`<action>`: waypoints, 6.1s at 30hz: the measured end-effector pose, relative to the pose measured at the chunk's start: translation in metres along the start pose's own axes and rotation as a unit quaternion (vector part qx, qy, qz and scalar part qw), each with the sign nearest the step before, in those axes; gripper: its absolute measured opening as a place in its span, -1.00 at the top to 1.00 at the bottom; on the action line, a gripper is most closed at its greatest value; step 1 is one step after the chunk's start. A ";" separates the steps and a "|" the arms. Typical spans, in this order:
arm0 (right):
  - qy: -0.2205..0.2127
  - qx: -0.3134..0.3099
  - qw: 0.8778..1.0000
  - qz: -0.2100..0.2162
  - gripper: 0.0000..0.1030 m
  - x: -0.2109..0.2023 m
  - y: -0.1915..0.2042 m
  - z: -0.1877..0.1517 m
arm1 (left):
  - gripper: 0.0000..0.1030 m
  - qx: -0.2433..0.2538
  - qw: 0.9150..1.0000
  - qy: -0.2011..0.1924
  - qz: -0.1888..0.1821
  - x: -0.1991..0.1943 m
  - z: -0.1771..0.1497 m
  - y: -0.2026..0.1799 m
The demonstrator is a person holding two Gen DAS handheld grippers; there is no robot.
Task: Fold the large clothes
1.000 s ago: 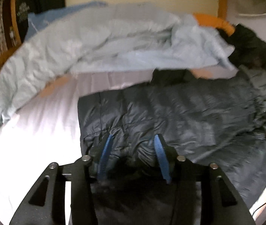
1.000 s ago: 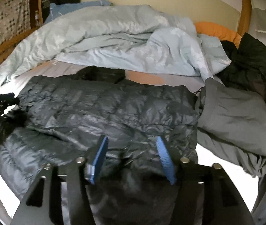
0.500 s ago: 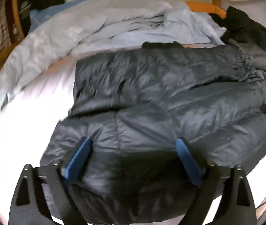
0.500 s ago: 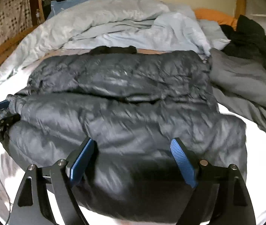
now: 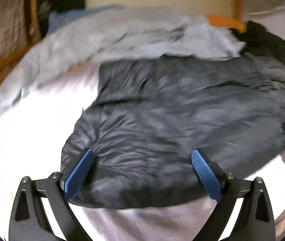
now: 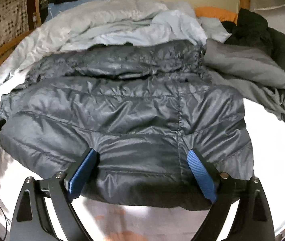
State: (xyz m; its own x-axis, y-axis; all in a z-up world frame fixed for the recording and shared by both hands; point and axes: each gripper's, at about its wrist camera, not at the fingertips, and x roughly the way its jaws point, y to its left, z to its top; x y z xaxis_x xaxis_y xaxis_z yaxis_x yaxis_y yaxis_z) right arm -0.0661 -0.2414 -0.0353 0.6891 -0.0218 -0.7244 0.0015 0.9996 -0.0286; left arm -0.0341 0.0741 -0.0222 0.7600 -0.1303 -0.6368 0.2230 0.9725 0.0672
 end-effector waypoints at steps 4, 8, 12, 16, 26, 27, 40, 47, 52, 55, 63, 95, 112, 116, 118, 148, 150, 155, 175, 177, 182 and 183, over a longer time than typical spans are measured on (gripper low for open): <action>0.005 -0.039 0.999 0.016 -0.81 -0.011 0.011 -0.001 | -0.89 0.067 0.996 -0.015 -0.052 -0.021 -0.003 -0.031; 0.005 -0.076 0.997 -0.015 -0.81 -0.013 0.025 -0.006 | -0.89 0.112 0.992 0.015 -0.054 -0.005 -0.016 -0.060; 0.007 -0.078 0.997 -0.021 -0.81 -0.013 0.028 -0.007 | -0.89 0.151 0.988 0.028 -0.025 0.007 -0.024 -0.077; 0.010 -0.074 0.997 -0.016 -0.81 -0.012 0.027 -0.007 | -0.89 0.162 0.985 0.024 0.044 0.018 -0.030 -0.078; -0.013 -0.093 0.995 -0.020 -0.82 -0.020 0.030 -0.011 | -0.77 0.142 0.982 0.030 0.124 0.036 -0.027 -0.056; -0.015 -0.097 0.995 -0.018 -0.82 -0.022 0.031 -0.011 | -0.76 0.146 0.979 0.034 0.136 0.038 -0.026 -0.056; -0.020 -0.292 0.952 -0.094 -0.99 -0.005 0.093 -0.053 | -0.70 0.147 0.966 0.053 0.205 0.048 -0.025 -0.032; 0.008 -0.199 0.964 -0.175 -0.99 0.010 0.030 -0.016 | -0.54 0.061 0.982 0.084 0.156 0.051 -0.011 0.009; -0.012 -0.200 0.958 -0.203 -0.99 0.015 0.009 -0.015 | -0.40 0.093 0.976 0.087 0.177 0.057 -0.019 -0.001; -0.004 -0.210 0.955 -0.210 -0.99 0.018 0.009 -0.016 | -0.40 0.101 0.974 0.084 0.184 0.057 -0.020 -0.004; 0.011 -0.185 0.967 -0.173 -0.47 0.017 0.006 -0.009 | -0.19 0.071 0.981 0.080 0.160 0.054 -0.017 -0.001; -0.021 -0.119 0.992 -0.027 0.60 -0.077 0.015 0.051 | 0.63 -0.051 0.994 0.057 0.083 -0.031 0.066 0.034; -0.075 -0.129 0.984 -0.100 -0.21 0.013 0.020 0.160 | 0.13 -0.027 0.992 0.029 0.122 0.069 0.125 0.056; -0.095 -0.092 0.984 -0.118 -0.68 0.020 -0.002 0.166 | -0.22 -0.016 0.992 0.005 0.125 0.059 0.131 0.058; -0.102 -0.078 0.987 -0.097 -0.69 0.014 -0.013 0.168 | -0.65 -0.014 0.991 -0.026 0.133 0.045 0.132 0.059; -0.110 -0.172 0.973 0.106 -0.99 -0.062 -0.004 0.138 | -0.89 -0.017 0.993 -0.028 0.113 0.072 0.115 0.052; -0.093 -0.220 0.970 0.049 -0.99 -0.047 0.009 0.127 | -0.89 -0.019 0.993 -0.026 0.111 0.072 0.116 0.054; -0.038 -0.193 0.980 0.006 -0.83 -0.008 -0.005 0.123 | -0.89 -0.020 0.994 -0.032 0.101 0.063 0.116 0.056; -0.035 -0.077 0.996 0.017 0.49 0.030 -0.024 0.157 | -0.95 0.110 0.990 -0.070 0.045 0.014 0.098 -0.002; -0.040 -0.074 0.996 0.003 0.49 0.040 -0.023 0.162 | -0.95 0.088 0.991 -0.085 0.062 0.011 0.095 -0.004; -0.047 -0.088 0.994 -0.038 0.49 0.062 -0.015 0.169 | -0.95 0.099 0.987 -0.102 0.079 0.011 0.090 -0.012; -0.040 -0.078 0.995 -0.038 0.49 0.069 -0.018 0.171 | -0.96 0.102 0.987 -0.098 0.079 0.014 0.090 -0.013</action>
State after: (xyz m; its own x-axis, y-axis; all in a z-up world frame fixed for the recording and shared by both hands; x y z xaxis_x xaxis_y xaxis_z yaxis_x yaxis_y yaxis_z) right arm 0.1053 -0.2575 0.0333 0.7471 -0.0895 -0.6587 -0.0520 0.9800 -0.1922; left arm 0.0289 0.0420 0.0373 0.8940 -0.0351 -0.4468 0.1963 0.9269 0.3200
